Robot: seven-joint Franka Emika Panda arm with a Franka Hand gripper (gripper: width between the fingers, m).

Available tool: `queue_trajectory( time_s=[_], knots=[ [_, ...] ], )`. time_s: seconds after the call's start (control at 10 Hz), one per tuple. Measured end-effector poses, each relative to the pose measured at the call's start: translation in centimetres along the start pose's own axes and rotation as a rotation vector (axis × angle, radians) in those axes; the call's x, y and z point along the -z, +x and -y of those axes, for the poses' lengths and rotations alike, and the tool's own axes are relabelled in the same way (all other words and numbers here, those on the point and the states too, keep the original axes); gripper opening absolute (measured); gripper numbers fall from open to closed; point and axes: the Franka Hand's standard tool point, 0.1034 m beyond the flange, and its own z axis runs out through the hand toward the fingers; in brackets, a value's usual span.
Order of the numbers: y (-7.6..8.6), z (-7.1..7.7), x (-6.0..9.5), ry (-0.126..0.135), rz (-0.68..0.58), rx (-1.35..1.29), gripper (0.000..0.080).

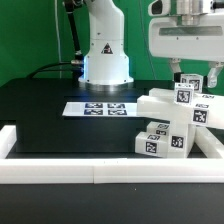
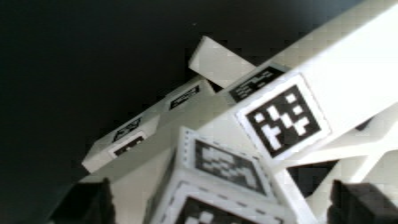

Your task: Assemble chair

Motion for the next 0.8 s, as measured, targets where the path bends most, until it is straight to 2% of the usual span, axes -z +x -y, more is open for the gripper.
queue_trajectory(
  time_s=[0.8],
  knots=[
    [0.12,0.05,0.00,-0.006,-0.013,0.713,0.0649]
  ],
)
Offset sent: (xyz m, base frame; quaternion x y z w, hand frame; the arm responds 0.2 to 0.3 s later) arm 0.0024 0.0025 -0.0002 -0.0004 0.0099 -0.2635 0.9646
